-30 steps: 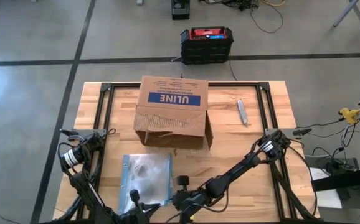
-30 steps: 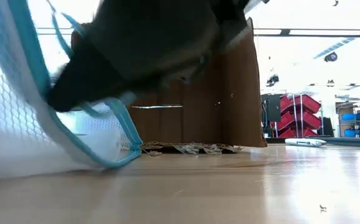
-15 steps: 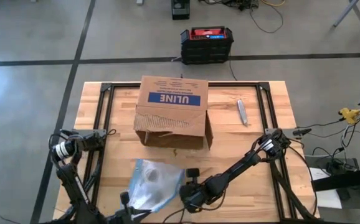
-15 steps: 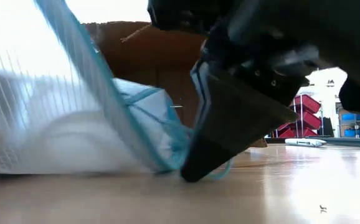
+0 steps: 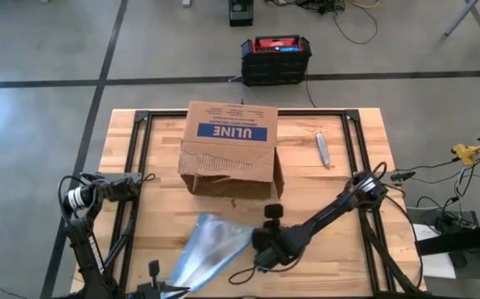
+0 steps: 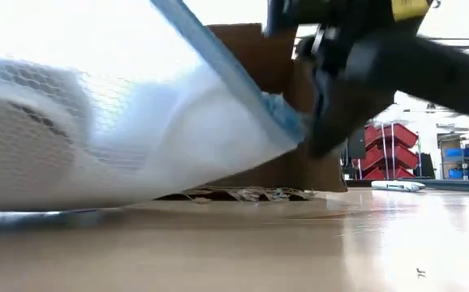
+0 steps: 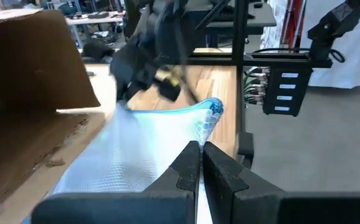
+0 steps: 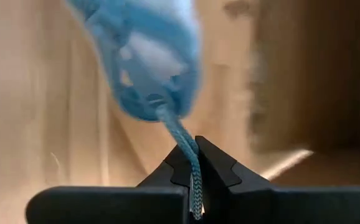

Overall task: Pack items into zip bag
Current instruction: Close the blue zip bag

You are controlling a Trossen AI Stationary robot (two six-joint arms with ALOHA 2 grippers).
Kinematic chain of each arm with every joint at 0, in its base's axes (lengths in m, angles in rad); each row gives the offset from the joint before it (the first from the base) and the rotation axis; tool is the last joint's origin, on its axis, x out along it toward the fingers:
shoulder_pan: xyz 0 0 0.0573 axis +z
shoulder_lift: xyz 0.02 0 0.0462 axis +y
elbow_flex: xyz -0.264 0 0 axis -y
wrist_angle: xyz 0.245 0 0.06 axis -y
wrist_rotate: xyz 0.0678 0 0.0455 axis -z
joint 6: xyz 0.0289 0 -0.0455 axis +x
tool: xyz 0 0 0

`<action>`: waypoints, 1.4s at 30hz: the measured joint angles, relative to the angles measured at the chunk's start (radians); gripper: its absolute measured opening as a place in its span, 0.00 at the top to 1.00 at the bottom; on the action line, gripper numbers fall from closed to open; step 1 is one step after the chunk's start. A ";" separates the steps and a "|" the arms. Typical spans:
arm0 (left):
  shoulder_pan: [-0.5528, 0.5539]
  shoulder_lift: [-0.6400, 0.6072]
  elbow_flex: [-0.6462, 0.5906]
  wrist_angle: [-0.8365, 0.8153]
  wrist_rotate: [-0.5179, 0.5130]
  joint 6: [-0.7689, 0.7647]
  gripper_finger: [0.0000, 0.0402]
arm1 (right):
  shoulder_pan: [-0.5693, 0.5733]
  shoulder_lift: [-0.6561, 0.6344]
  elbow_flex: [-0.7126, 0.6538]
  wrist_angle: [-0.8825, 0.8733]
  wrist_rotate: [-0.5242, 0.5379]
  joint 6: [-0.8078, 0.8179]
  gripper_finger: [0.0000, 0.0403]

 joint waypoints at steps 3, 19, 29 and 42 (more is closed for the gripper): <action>0.001 0.001 -0.054 -0.001 -0.038 -0.049 1.00 | 0.042 -0.058 -0.001 0.055 0.049 -0.009 1.00; 0.011 -0.009 -0.228 0.025 -0.166 -0.241 1.00 | 0.094 -0.221 0.002 0.399 0.040 -0.317 1.00; 0.006 -0.019 -0.271 0.033 -0.128 -0.297 1.00 | 0.122 -0.346 -0.106 0.159 0.159 -0.077 1.00; 0.009 -0.022 -0.278 0.028 -0.125 -0.297 1.00 | 0.118 -0.657 -0.482 0.073 0.165 0.386 1.00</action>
